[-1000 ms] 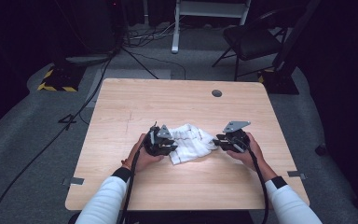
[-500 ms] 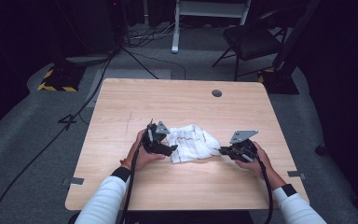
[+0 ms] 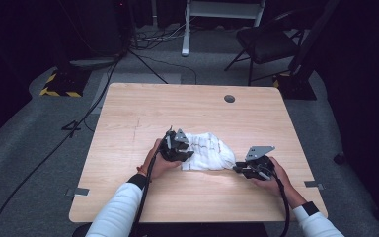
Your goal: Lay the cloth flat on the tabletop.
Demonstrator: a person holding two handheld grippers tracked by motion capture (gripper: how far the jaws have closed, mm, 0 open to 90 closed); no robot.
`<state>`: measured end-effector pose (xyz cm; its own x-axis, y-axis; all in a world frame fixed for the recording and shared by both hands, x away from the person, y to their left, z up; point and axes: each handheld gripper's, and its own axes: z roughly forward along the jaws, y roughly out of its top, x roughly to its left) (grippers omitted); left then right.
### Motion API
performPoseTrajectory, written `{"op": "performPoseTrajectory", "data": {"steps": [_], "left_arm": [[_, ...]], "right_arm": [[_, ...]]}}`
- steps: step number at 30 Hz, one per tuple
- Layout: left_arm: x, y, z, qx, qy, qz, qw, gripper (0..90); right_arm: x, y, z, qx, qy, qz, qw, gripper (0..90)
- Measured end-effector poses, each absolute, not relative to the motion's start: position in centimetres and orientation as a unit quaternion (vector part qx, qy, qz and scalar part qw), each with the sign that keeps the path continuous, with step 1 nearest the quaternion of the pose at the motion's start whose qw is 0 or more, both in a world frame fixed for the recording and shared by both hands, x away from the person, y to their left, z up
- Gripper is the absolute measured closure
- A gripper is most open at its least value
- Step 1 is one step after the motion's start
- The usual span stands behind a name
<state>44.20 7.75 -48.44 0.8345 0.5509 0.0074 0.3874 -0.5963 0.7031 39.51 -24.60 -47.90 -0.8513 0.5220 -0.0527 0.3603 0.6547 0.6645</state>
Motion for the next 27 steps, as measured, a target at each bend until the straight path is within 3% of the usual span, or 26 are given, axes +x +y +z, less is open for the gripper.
{"op": "performPoseTrajectory", "data": {"steps": [2, 6, 10, 15, 17, 21, 24, 26, 27], "left_arm": [[43.8, 7.9, -47.8, 0.882, 0.255, 0.115, 0.379, 78.9], [43.0, 8.3, -46.5, 0.877, 0.232, 0.108, 0.407, 89.6], [42.2, 8.5, -46.1, 0.878, 0.224, 0.120, 0.406, 89.8], [43.9, 8.8, -46.7, 0.869, 0.271, 0.125, 0.396, 61.3], [44.5, 8.3, -47.0, 0.871, 0.261, 0.123, 0.396, 57.9], [45.8, 6.8, -47.0, 0.870, 0.275, 0.120, 0.392, 37.1], [46.8, 5.9, -47.1, 0.873, 0.273, 0.101, 0.391, 30.7], [47.2, 5.3, -47.2, 0.880, 0.262, 0.093, 0.385, 32.4], [47.2, 5.1, -47.3, 0.886, 0.253, 0.084, 0.381, 38.3]], "right_arm": [[39.6, -24.9, -47.7, 0.254, 0.897, 0.339, 0.128, 64.2], [39.8, -25.6, -47.3, 0.272, 0.885, 0.349, 0.143, 60.8], [39.8, -26.2, -46.9, 0.290, 0.871, 0.360, 0.164, 60.2], [39.9, -27.2, -46.8, 0.307, 0.865, 0.359, 0.169, 56.4], [40.1, -27.5, -46.7, 0.315, 0.860, 0.364, 0.172, 56.4], [40.2, -27.8, -46.8, 0.322, 0.856, 0.364, 0.175, 55.8], [40.3, -27.9, -46.9, 0.321, 0.859, 0.356, 0.177, 55.0], [40.4, -27.9, -47.0, 0.320, 0.860, 0.355, 0.177, 54.6], [40.4, -28.0, -47.0, 0.320, 0.860, 0.355, 0.177, 54.6]]}}
